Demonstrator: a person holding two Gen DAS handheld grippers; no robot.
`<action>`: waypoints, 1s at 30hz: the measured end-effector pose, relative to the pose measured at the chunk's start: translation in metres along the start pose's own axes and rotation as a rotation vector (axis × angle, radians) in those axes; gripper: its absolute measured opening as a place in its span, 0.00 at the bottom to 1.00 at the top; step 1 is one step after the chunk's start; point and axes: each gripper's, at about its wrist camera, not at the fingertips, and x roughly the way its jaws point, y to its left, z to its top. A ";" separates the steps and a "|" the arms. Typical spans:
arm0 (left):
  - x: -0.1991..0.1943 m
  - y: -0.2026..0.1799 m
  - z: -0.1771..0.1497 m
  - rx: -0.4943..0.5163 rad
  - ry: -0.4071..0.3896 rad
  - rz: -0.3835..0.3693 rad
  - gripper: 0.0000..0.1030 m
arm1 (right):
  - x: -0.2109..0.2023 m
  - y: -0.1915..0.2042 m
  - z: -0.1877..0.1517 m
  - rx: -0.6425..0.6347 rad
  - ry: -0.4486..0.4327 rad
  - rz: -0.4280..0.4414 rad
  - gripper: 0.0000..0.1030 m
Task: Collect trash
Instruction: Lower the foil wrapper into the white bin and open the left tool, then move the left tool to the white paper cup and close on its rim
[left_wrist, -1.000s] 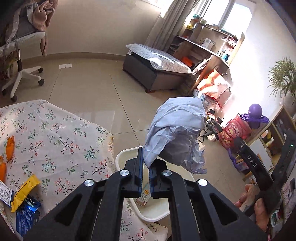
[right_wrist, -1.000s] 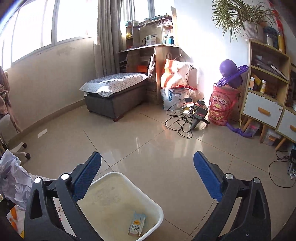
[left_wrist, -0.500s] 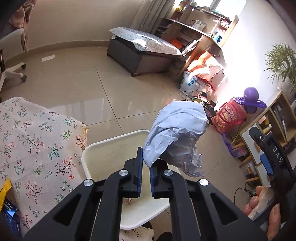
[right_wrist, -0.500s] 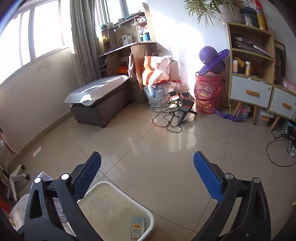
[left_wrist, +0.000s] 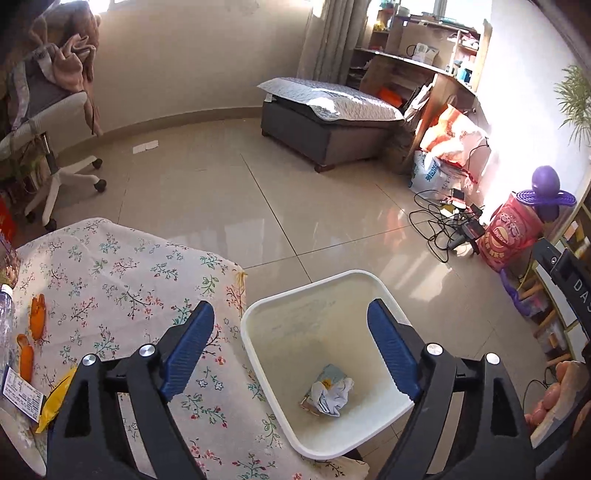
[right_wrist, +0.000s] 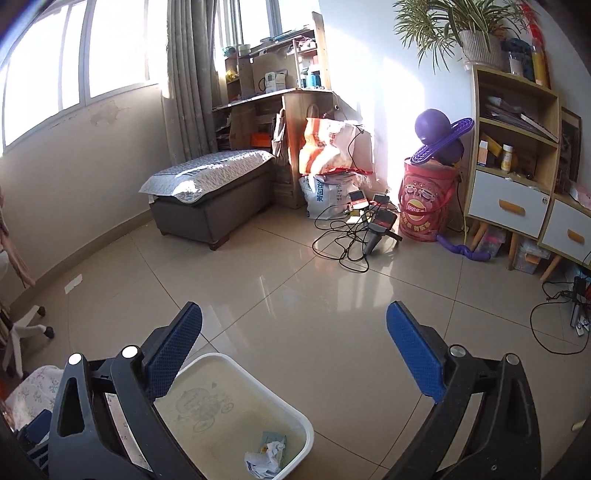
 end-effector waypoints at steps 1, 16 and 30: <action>-0.003 0.005 -0.001 -0.005 -0.011 0.033 0.83 | -0.002 0.005 -0.002 -0.017 -0.001 0.007 0.93; -0.046 0.103 -0.017 -0.140 -0.078 0.264 0.85 | -0.033 0.105 -0.032 -0.266 -0.001 0.165 0.93; -0.087 0.199 -0.046 -0.282 -0.080 0.396 0.85 | -0.075 0.208 -0.078 -0.469 0.009 0.342 0.93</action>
